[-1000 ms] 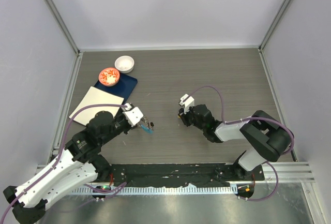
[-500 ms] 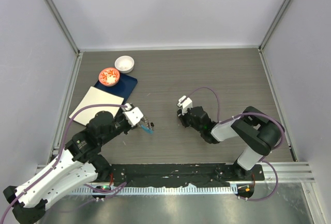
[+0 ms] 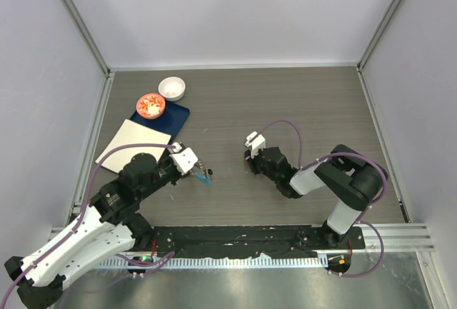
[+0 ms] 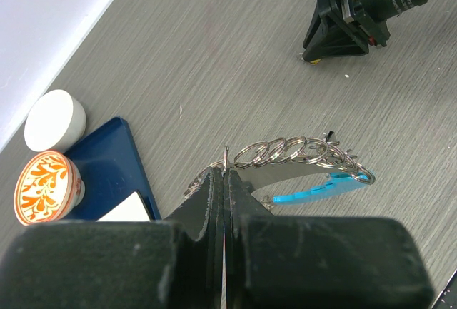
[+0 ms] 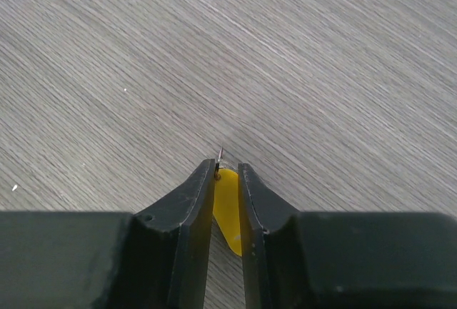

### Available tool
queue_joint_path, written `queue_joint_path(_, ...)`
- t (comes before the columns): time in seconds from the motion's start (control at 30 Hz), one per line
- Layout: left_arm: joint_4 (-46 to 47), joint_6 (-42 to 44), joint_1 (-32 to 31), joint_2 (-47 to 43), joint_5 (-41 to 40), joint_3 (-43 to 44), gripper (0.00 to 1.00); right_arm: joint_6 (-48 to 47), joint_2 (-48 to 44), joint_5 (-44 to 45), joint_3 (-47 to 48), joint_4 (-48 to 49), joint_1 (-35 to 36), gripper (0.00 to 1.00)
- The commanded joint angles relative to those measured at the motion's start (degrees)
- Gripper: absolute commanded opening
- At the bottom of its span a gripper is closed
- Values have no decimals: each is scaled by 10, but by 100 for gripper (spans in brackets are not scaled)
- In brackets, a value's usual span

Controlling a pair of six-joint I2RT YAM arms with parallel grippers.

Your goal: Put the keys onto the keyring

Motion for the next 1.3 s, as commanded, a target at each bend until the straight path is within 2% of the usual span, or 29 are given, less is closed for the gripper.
queue_joint_path(0.0,48,-5,0,-4,6,5,0,-4,16,10,11,39,4,25)
queue_joint_path(0.27,48,-5,0,-4,4,5,0,1,16,11,-1,41,6,18)
queue_joint_path(0.37,48,-5,0,-4,5,5,0,2,6,15,-6,39,7,8)
queue_joint_path(0.4,48,-5,-1,-4,5,5,0,0,-1,15,-7,36,7,2)
queue_joint_path(0.43,48,-5,0,-5,5,5,0,-1,-7,15,-8,33,6,1)
queue_joint_path(0.73,47,1,0,-1,12,5,0,-24,-105,-5,-16,-27,7,1)
queue_joint_path(0.87,49,10,0,3,27,4,0,-56,-157,-41,8,-118,7,1)
queue_joint_path(0.97,47,24,0,13,62,7,0,-80,-202,-71,25,-165,6,1)
queue_joint_path(1.1,40,60,0,31,117,15,0,-111,-250,-167,53,-226,7,1)
queue_joint_path(1.27,30,103,-1,74,211,39,0,-163,-297,-209,104,-321,20,1)
